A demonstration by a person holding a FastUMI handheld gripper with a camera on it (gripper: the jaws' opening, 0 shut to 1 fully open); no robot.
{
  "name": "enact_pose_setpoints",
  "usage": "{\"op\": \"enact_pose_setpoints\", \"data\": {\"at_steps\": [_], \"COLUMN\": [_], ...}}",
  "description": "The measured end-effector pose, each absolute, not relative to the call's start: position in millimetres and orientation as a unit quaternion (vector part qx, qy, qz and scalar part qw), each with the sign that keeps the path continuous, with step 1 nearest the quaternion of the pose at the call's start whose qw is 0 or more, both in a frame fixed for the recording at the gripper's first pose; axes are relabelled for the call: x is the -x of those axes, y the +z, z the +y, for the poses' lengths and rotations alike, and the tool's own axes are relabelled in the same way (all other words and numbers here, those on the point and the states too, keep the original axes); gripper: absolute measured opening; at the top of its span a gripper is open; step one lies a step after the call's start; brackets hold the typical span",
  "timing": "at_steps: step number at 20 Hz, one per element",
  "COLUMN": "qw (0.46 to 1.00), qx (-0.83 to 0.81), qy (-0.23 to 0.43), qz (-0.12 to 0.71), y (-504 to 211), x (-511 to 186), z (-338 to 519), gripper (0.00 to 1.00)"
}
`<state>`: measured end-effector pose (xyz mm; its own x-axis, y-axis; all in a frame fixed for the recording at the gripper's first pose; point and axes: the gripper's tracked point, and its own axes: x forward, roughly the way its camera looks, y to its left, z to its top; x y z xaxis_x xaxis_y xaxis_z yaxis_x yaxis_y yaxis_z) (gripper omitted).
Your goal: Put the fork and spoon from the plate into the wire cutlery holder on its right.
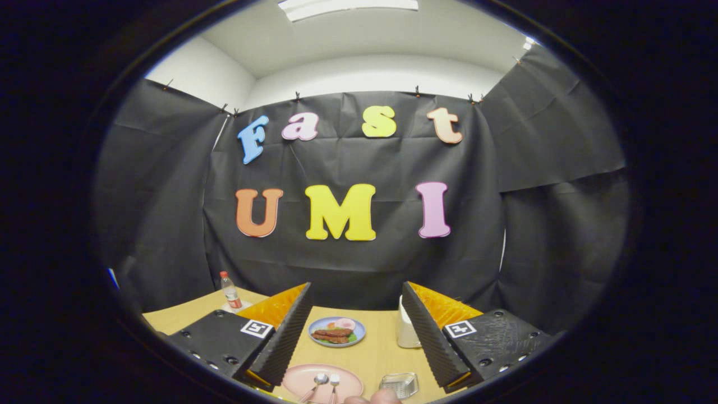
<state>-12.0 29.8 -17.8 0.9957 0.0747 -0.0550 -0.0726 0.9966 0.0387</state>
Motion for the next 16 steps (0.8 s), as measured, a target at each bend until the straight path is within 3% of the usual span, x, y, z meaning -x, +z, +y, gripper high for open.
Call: {"op": "enact_pose_setpoints", "data": {"at_steps": [7,16], "qw": [0.991,0.949], "qx": [0.008,0.05], "qy": [0.063,0.091], "qz": [0.12,0.298], "y": [-87.3,-258.1], "x": [13.9,29.6], "z": [42.6,73.0], "gripper": [0.95,0.96]}}
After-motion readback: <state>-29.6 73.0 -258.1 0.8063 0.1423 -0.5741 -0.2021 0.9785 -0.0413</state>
